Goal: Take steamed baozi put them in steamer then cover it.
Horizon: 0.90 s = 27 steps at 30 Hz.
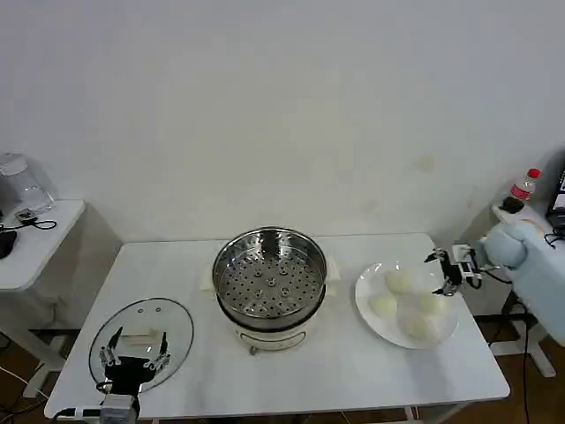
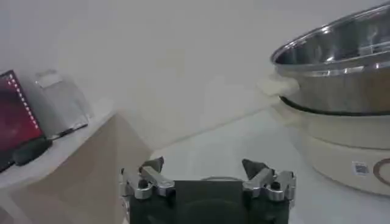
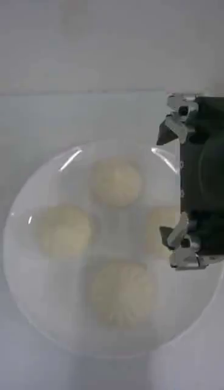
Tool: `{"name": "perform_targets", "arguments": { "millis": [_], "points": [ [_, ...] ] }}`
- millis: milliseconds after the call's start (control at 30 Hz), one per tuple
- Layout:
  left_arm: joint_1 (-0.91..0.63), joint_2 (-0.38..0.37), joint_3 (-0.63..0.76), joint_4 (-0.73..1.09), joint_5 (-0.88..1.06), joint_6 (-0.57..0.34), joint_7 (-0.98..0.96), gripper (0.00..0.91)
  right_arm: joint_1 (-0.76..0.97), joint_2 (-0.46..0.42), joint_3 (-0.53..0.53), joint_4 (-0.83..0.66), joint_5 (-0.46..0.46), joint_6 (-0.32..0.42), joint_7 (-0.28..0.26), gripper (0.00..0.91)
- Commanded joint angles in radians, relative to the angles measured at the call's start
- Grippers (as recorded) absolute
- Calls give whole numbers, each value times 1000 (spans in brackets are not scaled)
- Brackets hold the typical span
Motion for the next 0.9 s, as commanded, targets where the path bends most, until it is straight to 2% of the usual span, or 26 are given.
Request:
{"name": "perform_targets", "arguments": {
  "millis": [33, 267, 700, 900],
  "points": [
    [-4, 1, -1, -2, 4, 2, 2, 907, 111, 108, -113, -145, -14, 17, -62, 907],
    [5, -4, -13, -11, 6, -1, 3, 907, 98, 212, -54, -278, -88, 49, -23, 907],
    [6, -12, -17, -13, 11, 0, 3, 907, 79, 263, -20, -335, -147, 57, -2, 907],
    [7, -13, -16, -14, 11, -1, 3, 907, 73, 261, -21, -335, -152, 53, -1, 746]
  ]
}}
